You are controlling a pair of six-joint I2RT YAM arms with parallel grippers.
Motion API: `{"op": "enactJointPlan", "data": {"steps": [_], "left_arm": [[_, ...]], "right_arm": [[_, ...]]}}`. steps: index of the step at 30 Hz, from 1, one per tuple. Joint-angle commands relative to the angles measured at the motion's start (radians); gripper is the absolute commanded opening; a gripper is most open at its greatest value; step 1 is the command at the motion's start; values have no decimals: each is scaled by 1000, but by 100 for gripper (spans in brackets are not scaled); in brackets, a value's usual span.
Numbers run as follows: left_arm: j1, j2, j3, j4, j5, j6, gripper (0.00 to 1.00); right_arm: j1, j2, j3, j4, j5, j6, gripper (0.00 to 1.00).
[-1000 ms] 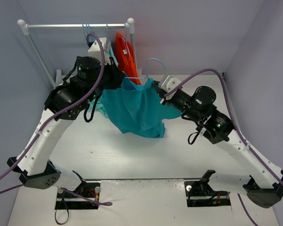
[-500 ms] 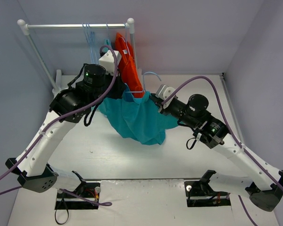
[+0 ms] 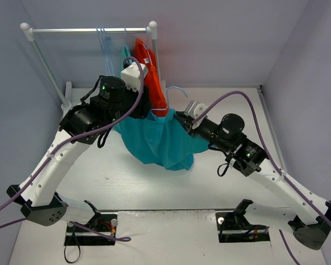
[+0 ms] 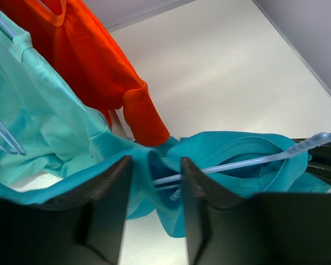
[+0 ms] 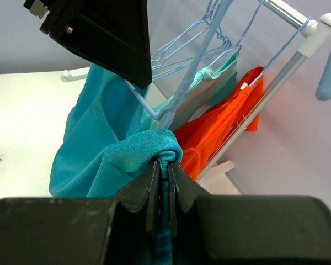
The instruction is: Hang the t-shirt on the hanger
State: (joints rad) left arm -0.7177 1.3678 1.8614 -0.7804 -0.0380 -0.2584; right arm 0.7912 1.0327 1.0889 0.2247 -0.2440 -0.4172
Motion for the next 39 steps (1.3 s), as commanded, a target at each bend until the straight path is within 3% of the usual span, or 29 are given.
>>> {"op": "enactJointPlan", "data": {"steps": [1,9,17,21,29,36,39], "left_arm": [[6,-48,45,50,20,130,39],[47,-116,-4,34,109,371,41],[281,-156,-96,-25,205,350,41],[315,-145,-147,-25,232,390,41],[444,-152,-215,-58,485,684,31],[476,-176,-256,-99,643,878,33],[483,-172,-273,-122,684,957,39]], "right_arm": [[-14,-37,5,148,-6,24,0],[-38,-29,-23,150,-40,43,0],[-60,-30,-35,162,-75,58,0],[-61,-31,-37,163,-87,58,0],[-65,-34,-48,163,-122,58,0],[-66,-29,-49,162,-161,67,0],[-66,-31,-51,162,-177,69,0]]}}
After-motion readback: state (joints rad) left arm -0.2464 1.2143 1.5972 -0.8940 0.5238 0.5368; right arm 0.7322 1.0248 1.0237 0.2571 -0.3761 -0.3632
